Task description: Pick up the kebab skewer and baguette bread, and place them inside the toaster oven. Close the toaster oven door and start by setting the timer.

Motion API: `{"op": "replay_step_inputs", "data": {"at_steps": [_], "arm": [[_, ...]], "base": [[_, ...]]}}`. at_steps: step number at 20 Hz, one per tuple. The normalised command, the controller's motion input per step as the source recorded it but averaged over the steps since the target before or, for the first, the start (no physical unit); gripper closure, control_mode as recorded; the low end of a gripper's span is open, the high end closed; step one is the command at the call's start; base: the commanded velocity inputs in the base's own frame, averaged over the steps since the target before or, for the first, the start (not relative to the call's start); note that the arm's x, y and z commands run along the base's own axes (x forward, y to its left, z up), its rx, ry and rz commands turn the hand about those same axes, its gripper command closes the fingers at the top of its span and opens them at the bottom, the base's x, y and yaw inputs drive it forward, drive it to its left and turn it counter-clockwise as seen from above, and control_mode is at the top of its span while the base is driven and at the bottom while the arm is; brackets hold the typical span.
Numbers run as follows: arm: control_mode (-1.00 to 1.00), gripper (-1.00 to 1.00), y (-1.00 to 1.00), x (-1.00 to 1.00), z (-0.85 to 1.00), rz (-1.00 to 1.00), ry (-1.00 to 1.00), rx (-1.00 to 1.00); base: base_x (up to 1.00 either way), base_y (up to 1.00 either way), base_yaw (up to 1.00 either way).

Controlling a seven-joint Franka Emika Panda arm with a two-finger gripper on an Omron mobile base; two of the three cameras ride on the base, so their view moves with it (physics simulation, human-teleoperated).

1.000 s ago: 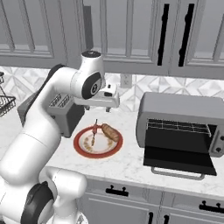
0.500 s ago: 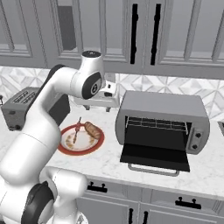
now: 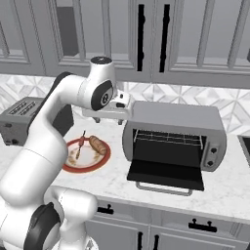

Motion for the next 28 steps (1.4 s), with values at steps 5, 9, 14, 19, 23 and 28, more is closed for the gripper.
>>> {"op": "replay_step_inputs", "data": {"at_steps": [5,9,14,19,23,28], "arm": [[1.00,-1.00,0.00,0.00,0.00,0.00,0.00,0.00],[1.00,-1.00,0.00,0.00,0.00,0.00,0.00,0.00],[1.00,-1.00,0.00,0.00,0.00,0.00,0.00,0.00],[1.00,-1.00,0.00,0.00,0.00,0.00,0.00,0.00],[1.00,-1.00,0.00,0.00,0.00,0.00,0.00,0.00],[1.00,-1.00,0.00,0.00,0.00,0.00,0.00,0.00]], "base": [[0.11,-0.31,-0.01],[0.27,0.00,0.00],[0.34,0.00,0.00],[0.42,0.04,-0.09],[0.26,0.02,-0.09],[0.00,0.00,-0.01]]}}
